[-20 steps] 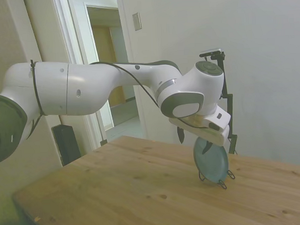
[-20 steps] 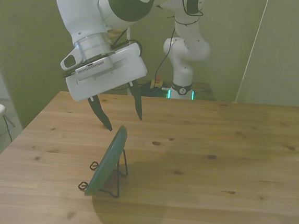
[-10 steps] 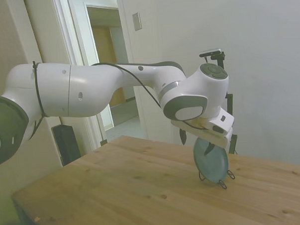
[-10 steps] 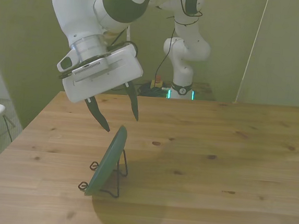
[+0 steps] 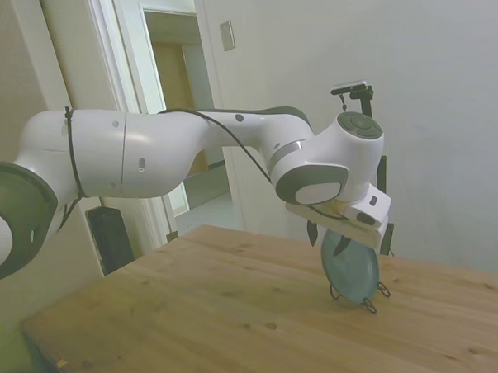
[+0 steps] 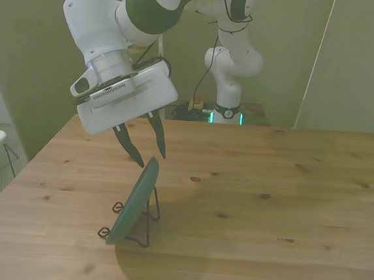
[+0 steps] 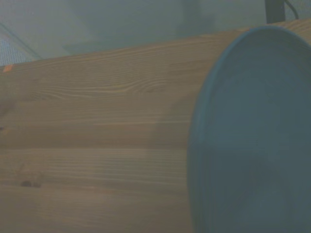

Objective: Unload the plate

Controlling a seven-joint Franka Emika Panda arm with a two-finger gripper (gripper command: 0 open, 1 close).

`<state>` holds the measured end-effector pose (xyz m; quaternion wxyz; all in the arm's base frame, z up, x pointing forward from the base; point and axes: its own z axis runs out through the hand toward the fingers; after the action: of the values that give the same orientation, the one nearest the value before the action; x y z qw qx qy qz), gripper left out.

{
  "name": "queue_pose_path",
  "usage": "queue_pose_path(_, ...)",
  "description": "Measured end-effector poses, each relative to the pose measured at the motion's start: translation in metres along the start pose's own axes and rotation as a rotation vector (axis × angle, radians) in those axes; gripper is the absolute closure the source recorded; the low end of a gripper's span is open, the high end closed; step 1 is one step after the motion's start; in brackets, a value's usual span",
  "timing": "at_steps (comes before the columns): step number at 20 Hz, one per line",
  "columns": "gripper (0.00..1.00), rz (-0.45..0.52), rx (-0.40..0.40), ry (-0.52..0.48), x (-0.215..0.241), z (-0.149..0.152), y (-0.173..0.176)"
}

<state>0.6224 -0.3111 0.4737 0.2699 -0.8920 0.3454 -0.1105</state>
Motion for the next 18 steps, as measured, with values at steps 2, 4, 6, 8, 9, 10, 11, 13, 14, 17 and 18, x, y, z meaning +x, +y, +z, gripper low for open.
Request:
queue_pose_path(2, 1.0, -0.007, 0.0, -0.002, -0.0009, 0.0017, -0.0026)
queue_pose_path(4, 1.0, -0.011, 0.001, -0.003, -0.001, 0.0021, -0.0031)
queue_pose_path(6, 1.0, -0.014, 0.0, -0.002, -0.0009, 0.0021, -0.0028)
queue_pose_path(8, 1.0, -0.017, 0.0, -0.002, -0.0009, 0.0023, -0.0024)
queue_pose_path(9, 1.0, -0.018, 0.0, -0.002, -0.0008, 0.0021, -0.0021)
queue_pose_path(10, 1.0, -0.02, 0.0, -0.001, -0.0008, 0.002, -0.0019)
queue_pose_path(11, 1.0, -0.022, 0.0, -0.001, -0.0007, 0.0017, -0.0018)
queue_pose_path(13, 1.0, -0.022, 0.0, 0.0, -0.0004, 0.0013, -0.0011)
queue_pose_path(14, 1.0, -0.021, 0.0, 0.001, -0.0002, 0.0009, -0.0004)
queue_pose_path(17, 1.0, -0.022, 0.0, 0.003, 0.0003, -0.0001, 0.0006)
queue_pose_path(18, 1.0, -0.023, 0.0, 0.005, 0.0003, -0.0007, 0.0006)
